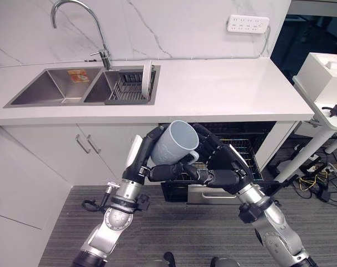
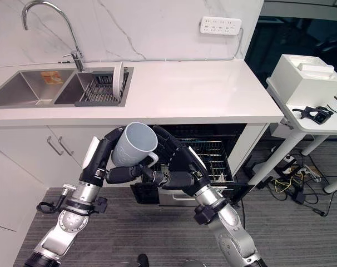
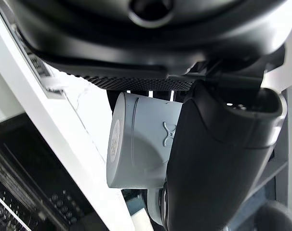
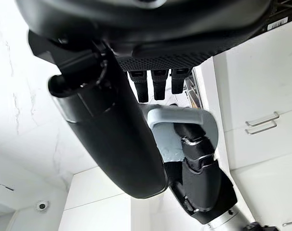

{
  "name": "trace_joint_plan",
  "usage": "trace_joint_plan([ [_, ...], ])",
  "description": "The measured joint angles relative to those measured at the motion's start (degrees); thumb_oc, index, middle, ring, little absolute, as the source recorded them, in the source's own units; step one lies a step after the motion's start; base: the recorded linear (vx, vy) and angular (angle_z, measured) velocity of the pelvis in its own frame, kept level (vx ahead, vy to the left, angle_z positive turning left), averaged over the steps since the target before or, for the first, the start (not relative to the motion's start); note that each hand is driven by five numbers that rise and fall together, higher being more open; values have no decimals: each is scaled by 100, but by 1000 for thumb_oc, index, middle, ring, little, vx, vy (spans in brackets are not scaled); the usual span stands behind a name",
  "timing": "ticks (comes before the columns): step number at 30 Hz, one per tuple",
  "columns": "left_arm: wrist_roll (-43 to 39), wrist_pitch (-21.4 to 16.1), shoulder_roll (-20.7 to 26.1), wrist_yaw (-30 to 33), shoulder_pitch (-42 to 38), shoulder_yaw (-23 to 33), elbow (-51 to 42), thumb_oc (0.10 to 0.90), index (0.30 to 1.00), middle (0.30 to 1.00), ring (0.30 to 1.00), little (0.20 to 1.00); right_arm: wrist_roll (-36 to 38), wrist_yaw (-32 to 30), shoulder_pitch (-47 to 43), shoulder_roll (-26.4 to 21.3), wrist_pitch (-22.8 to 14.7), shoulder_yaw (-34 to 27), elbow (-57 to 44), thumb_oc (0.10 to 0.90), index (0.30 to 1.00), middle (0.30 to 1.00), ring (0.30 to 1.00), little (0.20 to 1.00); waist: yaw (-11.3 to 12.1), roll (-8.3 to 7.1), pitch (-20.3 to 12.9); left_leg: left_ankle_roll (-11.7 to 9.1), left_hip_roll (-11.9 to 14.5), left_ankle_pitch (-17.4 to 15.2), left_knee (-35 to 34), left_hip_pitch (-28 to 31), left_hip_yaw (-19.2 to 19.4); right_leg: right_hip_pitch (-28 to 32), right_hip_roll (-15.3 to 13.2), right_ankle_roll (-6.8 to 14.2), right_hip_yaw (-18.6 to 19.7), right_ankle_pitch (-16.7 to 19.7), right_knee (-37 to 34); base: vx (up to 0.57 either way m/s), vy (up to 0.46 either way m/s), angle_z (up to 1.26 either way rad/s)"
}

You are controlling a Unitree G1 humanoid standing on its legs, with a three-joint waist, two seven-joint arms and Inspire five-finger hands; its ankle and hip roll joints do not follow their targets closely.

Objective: Place the dishes in the dishwasher.

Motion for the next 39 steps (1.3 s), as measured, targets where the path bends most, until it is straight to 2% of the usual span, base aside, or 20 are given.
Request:
trace_joint_plan([
  [11,-12,1,-1,-20,-36,-20,0,400,300,300,300,300,0,-131,-10,6,-1,4,0,800,900,900,900,900,101,-4,-2,-9,0,6,0,-9,-25,-3,-1,-21,-16,-18,29,0,0,0],
  [19,-107,3,-1,-128,-42,-22,0,400,300,300,300,300,0,-234,-10,12,-1,5,0,800,900,900,900,900,100,-55,-33,-9,-1,8,-1,-15,-34,-3,0,-24,-19,-21,29,0,0,0],
  [32,-83,45,32,-103,-99,-92,1,400,300,300,300,300,1,-380,-12,19,-7,30,0,800,900,900,900,900,100,-56,-34,-7,-2,11,-1,-7,-35,-3,1,-26,-17,-23,32,0,0,0],
  [36,258,77,96,149,-107,-132,2,400,300,300,300,300,3,-528,-18,25,-6,122,0,800,900,900,900,900,102,-56,-34,-8,-1,12,-1,-6,-35,-3,1,-27,-16,-23,32,0,0,0],
  [39,822,108,133,654,-120,-295,60,400,300,300,300,300,3,-635,-35,72,-5,291,1,800,900,900,900,900,104,-56,-34,-9,-2,13,0,-5,-34,-3,2,-27,-16,-23,34,0,0,0],
])
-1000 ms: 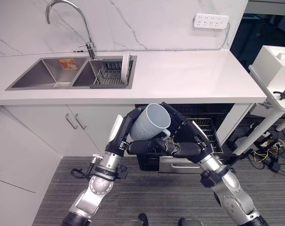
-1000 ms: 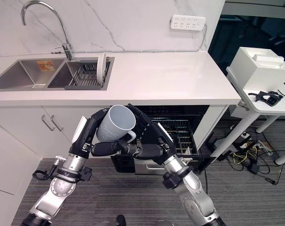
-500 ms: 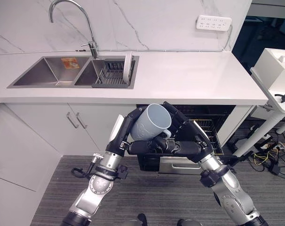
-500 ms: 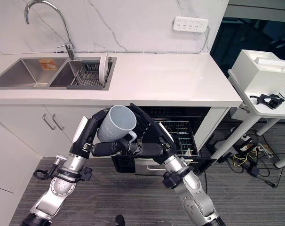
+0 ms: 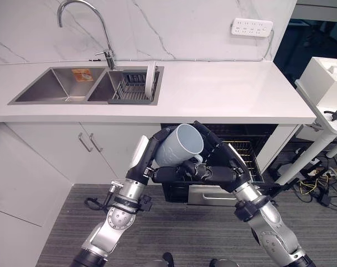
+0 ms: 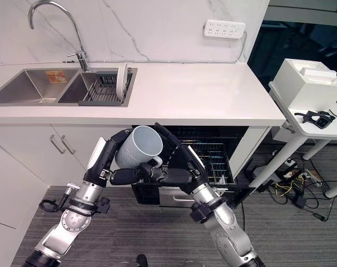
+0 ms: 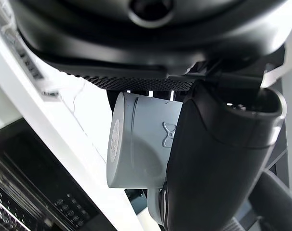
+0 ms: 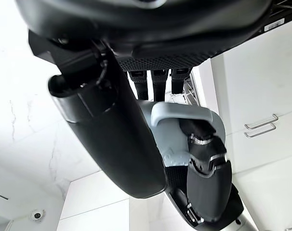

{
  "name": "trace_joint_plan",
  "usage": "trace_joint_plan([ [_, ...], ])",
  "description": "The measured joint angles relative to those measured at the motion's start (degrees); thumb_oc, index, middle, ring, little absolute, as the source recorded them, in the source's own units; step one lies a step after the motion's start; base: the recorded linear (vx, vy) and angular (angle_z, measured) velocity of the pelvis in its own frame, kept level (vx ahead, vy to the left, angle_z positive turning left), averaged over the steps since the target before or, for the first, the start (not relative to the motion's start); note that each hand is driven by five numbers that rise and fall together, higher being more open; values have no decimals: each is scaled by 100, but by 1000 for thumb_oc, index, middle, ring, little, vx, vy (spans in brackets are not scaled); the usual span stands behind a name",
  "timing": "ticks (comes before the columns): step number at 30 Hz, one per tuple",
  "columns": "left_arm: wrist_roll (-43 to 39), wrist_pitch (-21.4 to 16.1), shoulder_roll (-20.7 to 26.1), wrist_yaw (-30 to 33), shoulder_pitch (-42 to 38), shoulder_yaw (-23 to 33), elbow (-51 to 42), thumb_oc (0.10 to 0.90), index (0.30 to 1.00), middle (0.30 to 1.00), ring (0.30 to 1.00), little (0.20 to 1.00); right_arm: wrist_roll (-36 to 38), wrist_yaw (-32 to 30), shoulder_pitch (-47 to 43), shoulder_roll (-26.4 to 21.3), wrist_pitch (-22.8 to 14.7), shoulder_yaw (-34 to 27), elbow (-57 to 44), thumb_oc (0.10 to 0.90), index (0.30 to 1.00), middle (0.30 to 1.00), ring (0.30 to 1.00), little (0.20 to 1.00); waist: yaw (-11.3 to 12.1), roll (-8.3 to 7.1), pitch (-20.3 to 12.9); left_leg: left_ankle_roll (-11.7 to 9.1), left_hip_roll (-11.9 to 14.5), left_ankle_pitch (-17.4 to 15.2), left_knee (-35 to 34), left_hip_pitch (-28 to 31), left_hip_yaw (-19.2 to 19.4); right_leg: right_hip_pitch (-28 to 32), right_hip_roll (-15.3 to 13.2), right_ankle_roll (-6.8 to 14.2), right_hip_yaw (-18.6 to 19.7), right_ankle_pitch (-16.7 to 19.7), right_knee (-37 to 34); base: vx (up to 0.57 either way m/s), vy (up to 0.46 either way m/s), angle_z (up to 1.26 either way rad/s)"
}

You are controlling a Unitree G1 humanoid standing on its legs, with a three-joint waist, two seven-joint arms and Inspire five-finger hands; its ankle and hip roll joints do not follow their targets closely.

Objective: Place the dishes in the dishwasher.

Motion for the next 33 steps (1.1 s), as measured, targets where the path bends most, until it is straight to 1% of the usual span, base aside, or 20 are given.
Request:
trace_joint_plan([
  [5,544,18,22,547,-17,-64,72,400,300,300,300,300,24,-153,-62,141,6,92,13,800,900,900,900,900,2,0,0,2,0,7,1,3,0,0,0,0,1,0,7,0,0,0],
  [7,748,24,25,878,-50,-93,122,400,300,300,300,300,130,-223,-227,144,6,178,36,800,900,900,900,900,0,-1,-1,3,0,15,1,6,-2,0,0,-1,1,0,11,0,0,0],
  [11,905,73,27,1235,-233,-229,241,400,300,300,300,300,221,-388,-400,163,7,233,47,800,900,900,900,900,24,-5,-3,-6,0,32,1,-2,-34,0,3,-9,-1,-5,31,-17,-23,4],
  [15,1005,70,18,1394,-163,-343,279,400,300,300,300,300,231,-503,-402,158,9,251,47,800,900,900,900,900,60,-45,-27,-20,2,46,1,-41,-60,-32,10,-21,-9,-15,37,-14,-17,1],
  [16,1147,45,9,1482,-25,-340,274,400,300,300,300,300,285,-508,-400,156,8,264,47,800,900,900,900,900,44,-58,-34,-24,2,52,6,-84,-77,-54,14,-23,-21,-16,36,-7,-8,6],
  [18,1157,72,-7,1512,2,-418,299,400,300,300,300,300,341,-541,-402,148,8,338,46,800,900,900,900,900,22,-59,-35,-12,1,63,14,-90,-100,-59,11,-24,-57,-16,29,-5,-11,7],
  [20,1158,118,-4,1737,-51,-540,357,400,300,300,300,300,452,-654,-421,151,12,369,46,800,900,900,900,900,33,-60,-35,-4,-1,73,11,-90,-103,-58,8,-23,-60,-15,37,0,0,0],
  [27,1221,185,-45,1785,-71,-541,358,400,300,300,300,300,552,-801,-489,156,11,455,46,800,900,900,900,900,55,-66,-35,2,1,70,10,-89,-114,-58,11,-28,-61,-17,45,0,0,0],
  [28,1318,194,-52,1854,-71,-541,372,400,300,300,300,300,554,-832,-493,154,11,469,46,654,681,681,681,681,59,-66,-35,3,1,70,10,-89,-115,-58,11,-28,-62,-17,47,0,0,0],
  [29,1326,197,-59,1867,-72,-541,376,400,300,300,300,300,553,-835,-494,155,11,473,46,654,681,681,681,681,59,-66,-35,3,0,70,10,-90,-115,-58,11,-28,-62,-17,47,0,0,0],
  [30,1326,200,-70,1870,-77,-541,385,400,300,300,300,300,552,-837,-494,154,11,475,46,425,338,338,338,338,62,-66,-35,3,0,70,10,-90,-115,-57,11,-28,-62,-17,47,0,0,0],
  [31,1326,200,-78,1870,-85,-542,400,400,300,300,300,300,545,-837,-494,145,12,476,47,400,300,300,300,300,68,-66,-35,3,0,71,10,-90,-115,-57,10,-28,-62,-17,47,0,0,0],
  [33,1327,225,-76,1869,-103,-562,403,400,300,300,300,300,528,-845,-497,107,12,494,47,400,300,300,300,300,116,-68,-36,3,0,71,11,-90,-114,-57,10,-28,-61,-17,47,0,0,0],
])
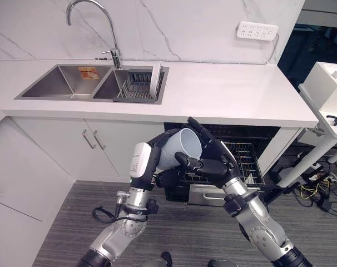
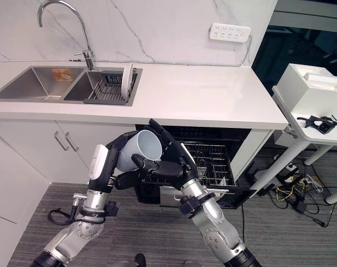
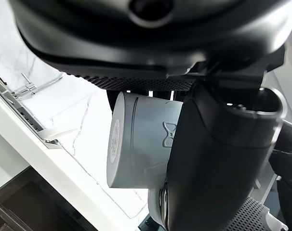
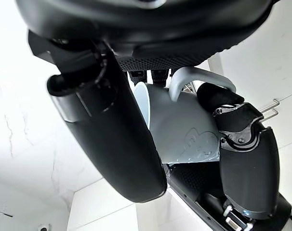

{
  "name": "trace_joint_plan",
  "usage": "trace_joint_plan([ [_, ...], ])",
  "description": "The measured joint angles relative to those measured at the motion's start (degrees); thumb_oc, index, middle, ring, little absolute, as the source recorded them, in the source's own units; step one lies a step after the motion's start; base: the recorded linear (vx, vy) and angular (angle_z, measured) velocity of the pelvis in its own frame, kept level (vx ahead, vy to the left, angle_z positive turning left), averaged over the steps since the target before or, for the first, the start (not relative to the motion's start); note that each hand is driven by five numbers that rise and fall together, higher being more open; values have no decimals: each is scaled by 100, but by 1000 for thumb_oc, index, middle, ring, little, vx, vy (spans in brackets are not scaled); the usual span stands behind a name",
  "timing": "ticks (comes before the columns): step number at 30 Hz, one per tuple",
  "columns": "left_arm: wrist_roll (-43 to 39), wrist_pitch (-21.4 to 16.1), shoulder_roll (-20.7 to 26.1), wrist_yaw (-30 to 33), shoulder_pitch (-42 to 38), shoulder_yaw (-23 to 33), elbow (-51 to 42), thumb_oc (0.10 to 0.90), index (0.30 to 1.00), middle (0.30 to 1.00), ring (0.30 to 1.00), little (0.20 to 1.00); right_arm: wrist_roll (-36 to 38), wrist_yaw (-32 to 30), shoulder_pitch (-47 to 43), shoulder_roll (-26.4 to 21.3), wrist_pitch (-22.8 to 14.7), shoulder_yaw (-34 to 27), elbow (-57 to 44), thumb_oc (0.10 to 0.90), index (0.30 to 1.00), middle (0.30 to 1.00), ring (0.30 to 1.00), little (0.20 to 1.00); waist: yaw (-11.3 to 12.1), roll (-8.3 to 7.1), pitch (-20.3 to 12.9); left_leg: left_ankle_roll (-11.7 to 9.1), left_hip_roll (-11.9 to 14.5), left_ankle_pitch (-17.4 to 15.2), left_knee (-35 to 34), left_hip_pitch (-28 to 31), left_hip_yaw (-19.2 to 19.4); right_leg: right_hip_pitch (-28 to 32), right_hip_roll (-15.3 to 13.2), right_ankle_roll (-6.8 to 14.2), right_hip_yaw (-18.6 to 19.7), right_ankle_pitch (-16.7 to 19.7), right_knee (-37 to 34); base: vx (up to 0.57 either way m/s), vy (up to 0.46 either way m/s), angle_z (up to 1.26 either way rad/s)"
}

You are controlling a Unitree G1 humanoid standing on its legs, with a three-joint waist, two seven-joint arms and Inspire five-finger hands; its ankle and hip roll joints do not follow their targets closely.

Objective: Place the dishes in the dishwasher.

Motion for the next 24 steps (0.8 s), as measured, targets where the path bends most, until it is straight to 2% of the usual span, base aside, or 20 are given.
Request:
trace_joint_plan([
  [8,239,158,-29,231,-126,-135,12,400,300,300,300,300,16,-343,-123,95,3,-5,82,400,300,300,300,300,47,-18,-4,7,-3,4,1,-3,-10,3,-2,-1,-8,-1,9,0,0,0],
  [17,322,213,-31,254,-130,-200,111,400,300,300,300,300,12,-360,-131,135,1,9,235,400,300,300,300,300,45,-20,-5,26,-1,-8,-1,-27,-16,8,-1,-22,-9,-14,31,0,0,0],
  [19,327,213,-29,261,-130,-201,111,800,900,900,900,900,8,-366,-131,143,1,9,235,400,300,300,300,300,44,-23,-7,26,-2,-8,-1,-28,-17,9,-1,-21,-10,-13,44,0,0,0],
  [24,253,194,-39,271,-130,-245,116,800,900,900,900,900,-91,-392,-131,138,-3,-11,237,400,300,300,300,300,45,-25,-8,28,-3,-7,-2,-32,-24,10,-1,-7,-17,-5,45,0,0,0],
])
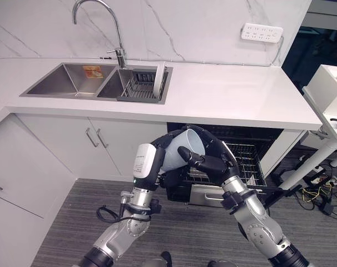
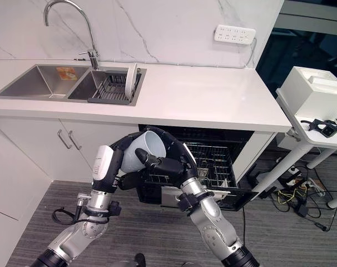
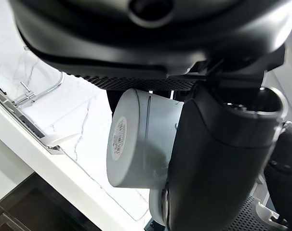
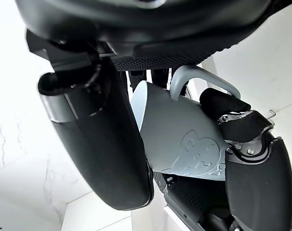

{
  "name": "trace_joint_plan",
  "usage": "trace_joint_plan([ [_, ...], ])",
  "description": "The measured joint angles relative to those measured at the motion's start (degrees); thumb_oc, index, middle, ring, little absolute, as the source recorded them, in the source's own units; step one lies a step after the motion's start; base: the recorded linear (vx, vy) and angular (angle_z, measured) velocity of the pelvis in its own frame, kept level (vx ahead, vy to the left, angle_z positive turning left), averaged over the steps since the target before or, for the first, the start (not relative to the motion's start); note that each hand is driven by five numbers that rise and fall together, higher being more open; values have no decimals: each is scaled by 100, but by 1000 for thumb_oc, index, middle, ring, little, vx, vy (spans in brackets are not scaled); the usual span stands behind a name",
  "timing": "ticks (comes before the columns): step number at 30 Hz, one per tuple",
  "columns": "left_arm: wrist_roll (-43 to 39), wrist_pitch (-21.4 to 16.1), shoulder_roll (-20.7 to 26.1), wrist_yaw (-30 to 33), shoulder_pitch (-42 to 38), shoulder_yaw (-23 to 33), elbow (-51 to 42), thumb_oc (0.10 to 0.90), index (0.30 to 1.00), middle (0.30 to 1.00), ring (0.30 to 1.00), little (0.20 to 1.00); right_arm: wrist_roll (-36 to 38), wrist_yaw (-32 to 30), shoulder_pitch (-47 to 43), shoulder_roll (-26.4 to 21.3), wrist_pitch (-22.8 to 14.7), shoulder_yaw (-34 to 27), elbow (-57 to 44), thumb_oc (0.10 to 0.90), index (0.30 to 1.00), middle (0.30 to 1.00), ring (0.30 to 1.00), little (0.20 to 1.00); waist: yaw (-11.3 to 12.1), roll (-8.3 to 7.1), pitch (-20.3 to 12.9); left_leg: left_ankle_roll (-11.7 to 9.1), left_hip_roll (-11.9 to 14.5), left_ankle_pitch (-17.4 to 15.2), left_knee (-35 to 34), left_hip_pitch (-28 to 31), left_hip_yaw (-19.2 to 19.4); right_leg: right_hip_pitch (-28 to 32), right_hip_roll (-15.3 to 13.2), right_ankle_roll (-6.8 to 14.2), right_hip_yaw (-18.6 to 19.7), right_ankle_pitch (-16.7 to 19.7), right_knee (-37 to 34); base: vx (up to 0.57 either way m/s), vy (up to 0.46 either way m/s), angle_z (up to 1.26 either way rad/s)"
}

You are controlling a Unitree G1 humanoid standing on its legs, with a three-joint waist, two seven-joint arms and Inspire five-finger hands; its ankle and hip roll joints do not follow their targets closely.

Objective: Place the dishes in the dishwasher.

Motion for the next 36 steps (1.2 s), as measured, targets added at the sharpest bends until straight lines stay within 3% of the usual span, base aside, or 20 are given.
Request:
trace_joint_plan([
  [11,25,32,-39,-4,-22,-18,1,800,900,900,900,900,-180,-347,0,93,-47,8,0,400,300,300,300,300,-13,-1,0,0,1,1,-1,-1,-6,0,0,-15,-5,-10,7,0,0,0],
  [20,307,36,-68,128,-63,-52,1,800,900,900,900,900,-222,-635,33,151,-291,3,0,400,300,300,300,300,-134,-2,1,1,1,-1,-8,9,1,-1,-3,-30,0,-34,7,0,0,0],
  [25,463,23,-89,263,-75,-133,-15,800,900,900,900,900,-102,-928,236,279,-625,-165,1,400,300,300,300,300,-197,-2,1,1,5,-1,-34,34,22,-4,-2,-17,19,-43,25,-2,2,-1],
  [32,419,310,-39,628,-26,215,4,800,900,900,900,900,69,-1299,433,349,-1280,-1175,101,400,300,300,300,300,-193,-1,2,1,3,-2,-46,36,24,-3,-3,-11,14,-46,19,0,0,0],
  [36,419,381,-41,637,-26,294,4,800,900,900,900,900,119,-1298,440,351,-1397,-1223,247,400,300,300,300,300,-223,-1,2,1,4,-2,-48,37,28,-3,-3,-11,14,-46,19,0,0,0],
])
